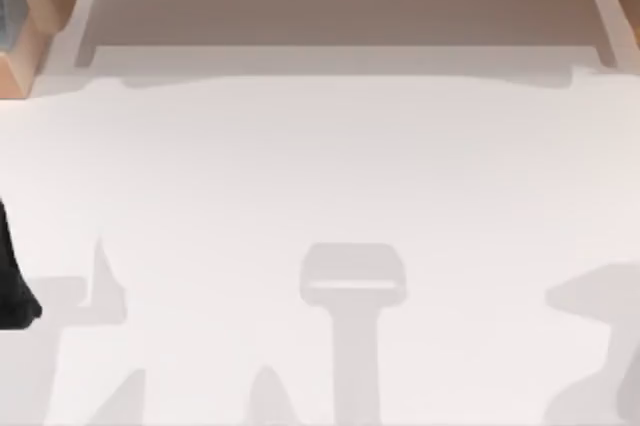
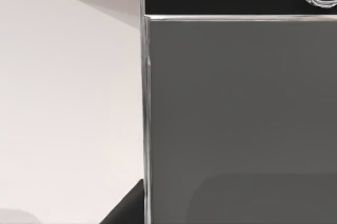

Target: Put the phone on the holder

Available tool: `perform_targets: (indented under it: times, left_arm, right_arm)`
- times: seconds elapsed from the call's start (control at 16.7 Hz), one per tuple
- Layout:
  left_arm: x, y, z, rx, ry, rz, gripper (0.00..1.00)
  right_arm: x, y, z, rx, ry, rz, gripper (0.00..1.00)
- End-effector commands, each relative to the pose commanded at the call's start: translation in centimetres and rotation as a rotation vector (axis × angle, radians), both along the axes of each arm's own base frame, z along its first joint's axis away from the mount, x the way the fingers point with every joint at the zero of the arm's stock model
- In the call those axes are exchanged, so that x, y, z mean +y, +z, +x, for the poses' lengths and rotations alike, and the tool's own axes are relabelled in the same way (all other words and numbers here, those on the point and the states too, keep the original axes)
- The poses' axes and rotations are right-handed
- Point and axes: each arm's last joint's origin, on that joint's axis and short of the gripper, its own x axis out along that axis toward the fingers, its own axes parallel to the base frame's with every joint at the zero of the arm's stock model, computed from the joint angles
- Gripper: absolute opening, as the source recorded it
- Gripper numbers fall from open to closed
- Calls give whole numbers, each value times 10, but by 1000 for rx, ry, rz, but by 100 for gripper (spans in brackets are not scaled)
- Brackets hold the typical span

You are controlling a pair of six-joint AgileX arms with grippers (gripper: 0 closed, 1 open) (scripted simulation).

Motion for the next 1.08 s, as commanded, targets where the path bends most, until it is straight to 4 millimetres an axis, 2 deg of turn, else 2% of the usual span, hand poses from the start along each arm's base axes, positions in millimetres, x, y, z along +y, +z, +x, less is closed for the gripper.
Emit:
perform_targets:
  times: [0.24, 1.02, 1.08]
  left_arm:
    - [0, 0, 0, 0, 0, 0, 100]
    - [0, 0, 0, 0, 0, 0, 100]
    - [0, 0, 0, 0, 0, 0, 100]
  right_arm:
    - [0, 0, 0, 0, 0, 0, 0]
    - [0, 0, 0, 0, 0, 0, 98]
    - [0, 0, 0, 0, 0, 0, 100]
